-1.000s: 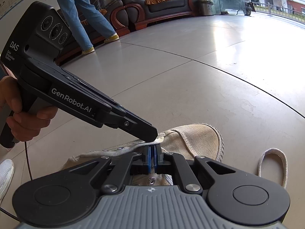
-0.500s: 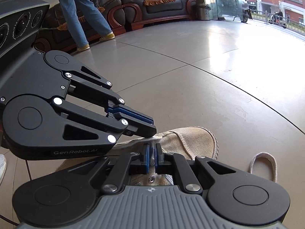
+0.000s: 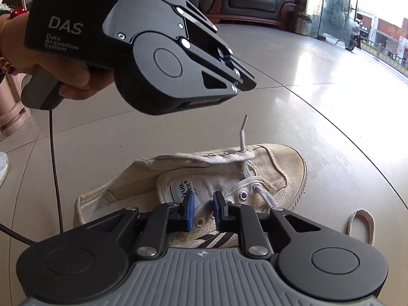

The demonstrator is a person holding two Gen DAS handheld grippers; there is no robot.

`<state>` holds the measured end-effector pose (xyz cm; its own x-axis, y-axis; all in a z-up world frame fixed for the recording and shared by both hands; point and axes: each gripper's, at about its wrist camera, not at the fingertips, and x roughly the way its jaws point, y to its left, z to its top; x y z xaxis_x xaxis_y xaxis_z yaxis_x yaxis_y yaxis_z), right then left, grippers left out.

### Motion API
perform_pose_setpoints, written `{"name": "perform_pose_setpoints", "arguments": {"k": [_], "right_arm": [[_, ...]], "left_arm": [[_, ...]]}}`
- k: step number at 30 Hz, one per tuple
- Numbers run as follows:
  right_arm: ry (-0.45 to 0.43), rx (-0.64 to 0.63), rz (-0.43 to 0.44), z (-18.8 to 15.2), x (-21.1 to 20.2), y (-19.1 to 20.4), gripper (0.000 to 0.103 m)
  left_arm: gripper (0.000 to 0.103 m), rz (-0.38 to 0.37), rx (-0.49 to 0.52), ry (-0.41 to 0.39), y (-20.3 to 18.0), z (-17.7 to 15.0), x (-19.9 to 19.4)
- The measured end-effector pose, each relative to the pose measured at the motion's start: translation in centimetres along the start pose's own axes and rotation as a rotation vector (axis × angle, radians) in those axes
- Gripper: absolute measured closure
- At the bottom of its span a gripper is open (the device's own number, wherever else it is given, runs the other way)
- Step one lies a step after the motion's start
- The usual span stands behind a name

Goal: Lace up shoes with both hands
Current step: 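Grasp the lace tip sticking out of the eyelet with the left gripper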

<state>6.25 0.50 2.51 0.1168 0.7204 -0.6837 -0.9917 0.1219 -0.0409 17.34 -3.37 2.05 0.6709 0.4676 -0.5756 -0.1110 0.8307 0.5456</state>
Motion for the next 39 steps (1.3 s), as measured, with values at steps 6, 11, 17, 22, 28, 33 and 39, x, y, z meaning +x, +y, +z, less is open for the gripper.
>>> {"name": "perform_pose_setpoints", "arguments": {"k": [6, 11, 17, 22, 28, 33, 39], "right_arm": [[-0.004, 0.050, 0.007, -0.3, -0.1, 0.0, 0.083], [-0.007, 0.062, 0.005, -0.3, -0.4, 0.4, 0.083], [-0.001, 0.078, 0.014, 0.1, 0.2, -0.2, 0.076], [-0.009, 0.083, 0.017, 0.0, 0.0, -0.2, 0.075], [-0.014, 0.089, 0.022, 0.1, 0.1, -0.5, 0.075], [-0.018, 0.088, 0.019, 0.0, 0.2, -0.4, 0.075], [-0.021, 0.075, 0.005, 0.0, 0.1, 0.0, 0.075]], "left_arm": [[0.101, -0.256, -0.361, 0.104, 4.9, -0.1, 0.0], [0.097, -0.452, -0.609, 0.186, 5.3, -2.5, 0.8], [0.086, -0.425, -0.653, 0.230, 4.2, -3.2, 2.9], [0.085, -0.413, -0.672, 0.239, 4.3, -3.7, 3.4], [0.089, -0.419, -0.670, 0.229, 4.2, -4.1, 3.3], [0.096, -0.360, -0.570, 0.200, 3.1, -3.6, 2.5], [0.103, -0.204, -0.291, 0.101, 0.3, -2.1, 0.5]]}}
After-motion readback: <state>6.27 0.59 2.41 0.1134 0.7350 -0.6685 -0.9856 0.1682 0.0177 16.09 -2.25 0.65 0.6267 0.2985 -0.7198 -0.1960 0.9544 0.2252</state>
